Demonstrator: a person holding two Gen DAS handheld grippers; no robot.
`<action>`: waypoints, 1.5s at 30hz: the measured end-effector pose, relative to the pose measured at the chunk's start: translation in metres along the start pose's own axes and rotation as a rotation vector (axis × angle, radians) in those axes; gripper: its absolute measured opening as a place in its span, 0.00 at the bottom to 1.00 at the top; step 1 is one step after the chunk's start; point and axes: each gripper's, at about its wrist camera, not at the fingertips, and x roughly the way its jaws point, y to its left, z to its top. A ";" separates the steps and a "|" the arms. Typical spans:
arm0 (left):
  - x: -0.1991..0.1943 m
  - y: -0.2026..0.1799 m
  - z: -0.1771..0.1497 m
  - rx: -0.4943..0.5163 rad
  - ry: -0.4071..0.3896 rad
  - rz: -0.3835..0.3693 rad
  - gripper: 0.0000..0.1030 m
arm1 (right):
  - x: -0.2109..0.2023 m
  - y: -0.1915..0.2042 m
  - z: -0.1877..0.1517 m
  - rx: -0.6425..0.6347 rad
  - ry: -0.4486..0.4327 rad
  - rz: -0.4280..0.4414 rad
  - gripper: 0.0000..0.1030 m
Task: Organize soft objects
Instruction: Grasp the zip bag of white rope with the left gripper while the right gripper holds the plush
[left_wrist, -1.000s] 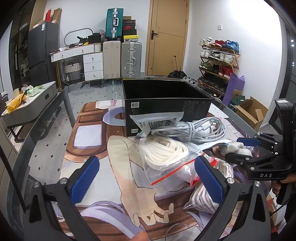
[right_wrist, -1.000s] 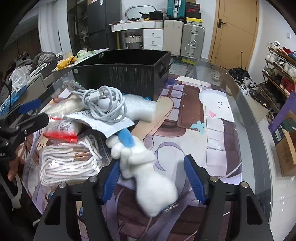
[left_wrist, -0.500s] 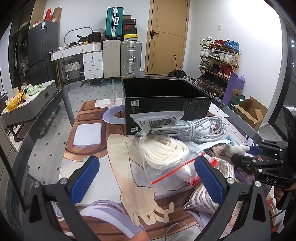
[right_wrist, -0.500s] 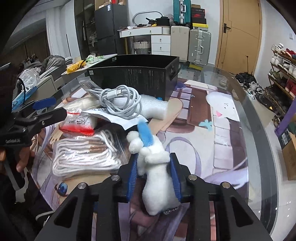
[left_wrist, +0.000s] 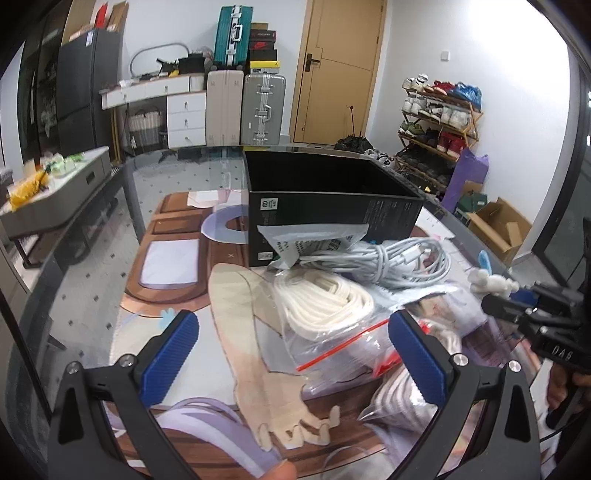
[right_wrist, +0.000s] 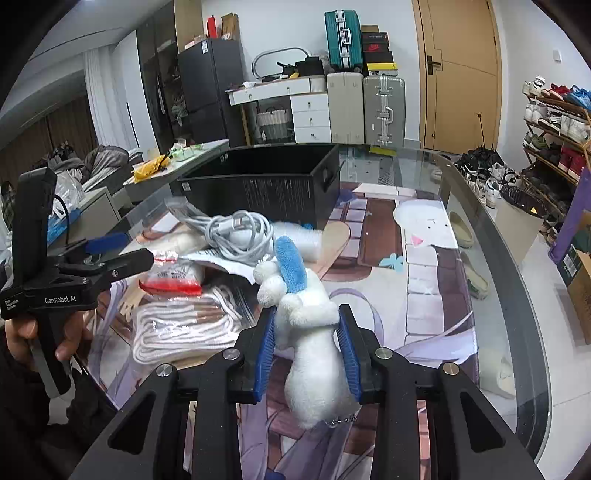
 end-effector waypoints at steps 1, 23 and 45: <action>0.002 0.000 0.002 -0.012 0.009 -0.011 1.00 | -0.001 0.000 0.001 0.002 -0.003 0.001 0.32; 0.048 -0.003 0.028 -0.085 0.188 0.010 0.99 | -0.002 0.000 0.017 -0.009 -0.031 -0.001 0.32; 0.016 0.020 0.014 -0.119 0.160 -0.102 0.37 | -0.009 0.015 0.021 -0.042 -0.048 -0.004 0.32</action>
